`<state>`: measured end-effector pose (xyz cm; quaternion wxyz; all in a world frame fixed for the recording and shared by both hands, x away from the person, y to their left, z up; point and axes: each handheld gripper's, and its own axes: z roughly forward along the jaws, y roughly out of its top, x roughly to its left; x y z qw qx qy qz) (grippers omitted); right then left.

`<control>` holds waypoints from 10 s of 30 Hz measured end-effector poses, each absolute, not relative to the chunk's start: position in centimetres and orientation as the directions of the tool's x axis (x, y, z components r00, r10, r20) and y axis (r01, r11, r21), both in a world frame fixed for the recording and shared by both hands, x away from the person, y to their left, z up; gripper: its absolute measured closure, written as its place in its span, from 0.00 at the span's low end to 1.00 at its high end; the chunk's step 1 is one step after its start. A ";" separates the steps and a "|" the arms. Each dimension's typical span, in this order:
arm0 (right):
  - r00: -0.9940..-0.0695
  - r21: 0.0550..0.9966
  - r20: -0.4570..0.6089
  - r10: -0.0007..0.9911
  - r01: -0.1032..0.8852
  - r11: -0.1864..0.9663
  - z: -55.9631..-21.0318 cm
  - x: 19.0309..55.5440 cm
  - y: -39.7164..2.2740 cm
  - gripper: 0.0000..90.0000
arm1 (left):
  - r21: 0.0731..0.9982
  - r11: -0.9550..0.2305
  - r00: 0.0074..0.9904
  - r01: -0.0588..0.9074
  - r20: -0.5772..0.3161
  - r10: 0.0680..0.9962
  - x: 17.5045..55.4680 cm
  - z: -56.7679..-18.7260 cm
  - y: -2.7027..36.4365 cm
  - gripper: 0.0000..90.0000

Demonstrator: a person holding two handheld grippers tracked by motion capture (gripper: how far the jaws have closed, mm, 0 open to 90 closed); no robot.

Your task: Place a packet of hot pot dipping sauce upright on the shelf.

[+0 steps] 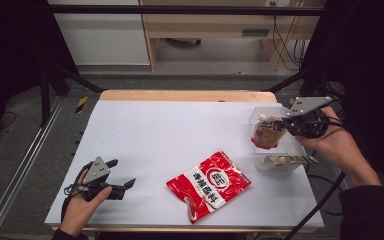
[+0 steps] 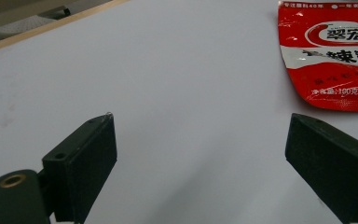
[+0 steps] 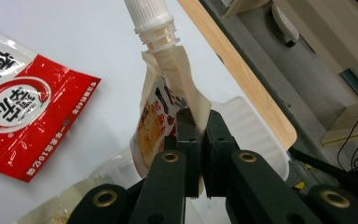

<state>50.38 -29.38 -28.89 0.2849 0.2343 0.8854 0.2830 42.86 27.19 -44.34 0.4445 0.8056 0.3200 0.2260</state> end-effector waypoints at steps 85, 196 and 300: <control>-0.649 0.745 -0.207 0.732 0.381 0.548 -33.2 41.6 -18.4 0.17 | 0.841 -0.433 0.708 0.324 0.087 0.701 42.8 -44.7 26.9 0.10; -0.691 0.765 -0.243 0.681 0.295 0.573 -38.4 44.1 -11.7 1.00 | 0.812 -0.479 0.742 0.333 0.088 0.665 42.6 -44.9 26.3 0.10; -0.847 0.717 -0.304 0.436 0.099 0.691 -30.2 44.3 -7.9 0.75 | 0.796 -0.593 0.888 0.120 0.180 0.422 45.1 -30.7 20.6 1.00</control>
